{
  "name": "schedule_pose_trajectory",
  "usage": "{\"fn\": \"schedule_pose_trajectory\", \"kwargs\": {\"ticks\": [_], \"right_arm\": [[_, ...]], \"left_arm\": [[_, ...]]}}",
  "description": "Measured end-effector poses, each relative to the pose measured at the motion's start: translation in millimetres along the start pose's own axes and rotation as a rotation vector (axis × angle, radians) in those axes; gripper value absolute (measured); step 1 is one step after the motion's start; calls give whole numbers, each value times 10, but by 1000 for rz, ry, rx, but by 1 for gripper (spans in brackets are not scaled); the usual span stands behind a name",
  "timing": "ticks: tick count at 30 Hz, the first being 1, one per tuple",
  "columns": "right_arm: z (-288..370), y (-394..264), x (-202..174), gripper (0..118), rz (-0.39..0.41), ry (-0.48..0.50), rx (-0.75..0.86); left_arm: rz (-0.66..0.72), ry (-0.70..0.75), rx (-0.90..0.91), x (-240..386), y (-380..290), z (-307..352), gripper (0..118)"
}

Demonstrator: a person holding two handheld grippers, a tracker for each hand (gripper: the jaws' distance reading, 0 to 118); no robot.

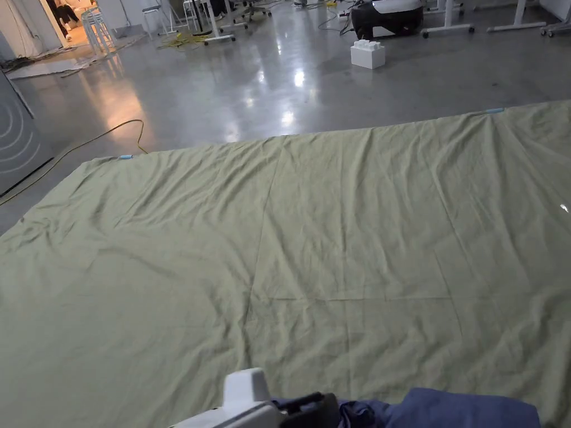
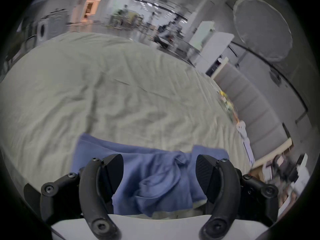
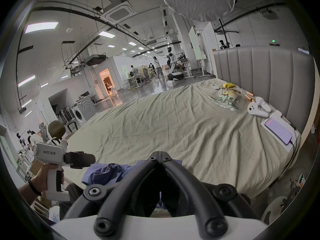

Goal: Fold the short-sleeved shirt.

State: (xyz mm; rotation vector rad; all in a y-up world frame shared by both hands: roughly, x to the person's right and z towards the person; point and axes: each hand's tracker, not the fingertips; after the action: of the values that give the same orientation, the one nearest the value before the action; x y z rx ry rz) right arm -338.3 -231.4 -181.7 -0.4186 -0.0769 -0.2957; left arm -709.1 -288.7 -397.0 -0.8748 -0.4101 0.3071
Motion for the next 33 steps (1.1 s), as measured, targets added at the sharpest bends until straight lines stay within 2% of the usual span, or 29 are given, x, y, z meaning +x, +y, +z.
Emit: {"fn": "schedule_pose_trajectory", "kwargs": {"ticks": [2, 3, 4, 5, 9, 11, 13, 16, 17, 18, 19, 20, 21, 24, 26, 28, 29, 30, 31, 32, 33], "right_arm": [[-6, -15, -14, 0, -2, 5, -1], [-5, -22, -28, 0, 1, 5, -4], [-3, -31, -43, 0, 8, 6, -11], [-2, -40, -58, 0, 16, 7, -16], [54, -80, -64, 0, 53, 4, -29], [77, -94, -48, 0, 62, 4, -36], [83, -103, -57, 0, 66, 1, -38], [59, -115, -51, 0, 64, 5, -43], [37, -92, -62, 0, 62, 9, -46], [21, -83, -70, 0, 63, 13, -50], [10, -80, -85, 0, 68, 13, -49], [3, -78, -93, 0, 72, 16, -46], [-11, -72, -101, 0, 72, 22, -45], [-59, -83, -107, 0, 64, 48, -50], [-94, -93, -124, 0, 61, 61, -59], [-117, -121, -129, 0, 61, 63, -65], [-124, -139, -129, 0, 61, 62, -74], [-121, -146, -136, 0, 65, 59, -79], [-100, -152, -151, 0, 75, 56, -79], [-79, -153, -159, 0, 81, 54, -78], [-60, -142, -170, 0, 85, 53, -80]], "left_arm": [[102, -20, 44, -164, 18, 56, 75], [141, -52, 29, -219, 0, 32, 62], [163, -88, -4, -242, -45, -42, 22], [175, -97, -31, -224, -124, -145, 5], [133, -164, -158, -88, -429, -671, 5], [93, -92, -260, 17, -622, -965, 4], [50, -86, -153, 2, -656, -924, 3], [107, -125, -174, -39, -522, -726, 6], [102, -144, -153, -78, -484, -582, 15], [73, -145, -52, -110, -380, -406, 34], [70, -146, 23, -194, -313, -227, 68], [84, -152, 68, -325, -233, -70, 89], [105, -162, 88, -451, -169, 50, 101], [218, -150, 134, -955, -24, 318, 102], [323, -132, 100, -1320, -1, 239, 102], [469, -260, 9, -1648, -76, 34, 102], [541, -304, -29, -1738, -140, -81, 97], [585, -339, -63, -1783, -194, -218, 87], [620, -358, -98, -1773, -265, -334, 87], [603, -341, -90, -1755, -322, -404, 81], [587, -331, -71, -1718, -343, -399, 66]]}}
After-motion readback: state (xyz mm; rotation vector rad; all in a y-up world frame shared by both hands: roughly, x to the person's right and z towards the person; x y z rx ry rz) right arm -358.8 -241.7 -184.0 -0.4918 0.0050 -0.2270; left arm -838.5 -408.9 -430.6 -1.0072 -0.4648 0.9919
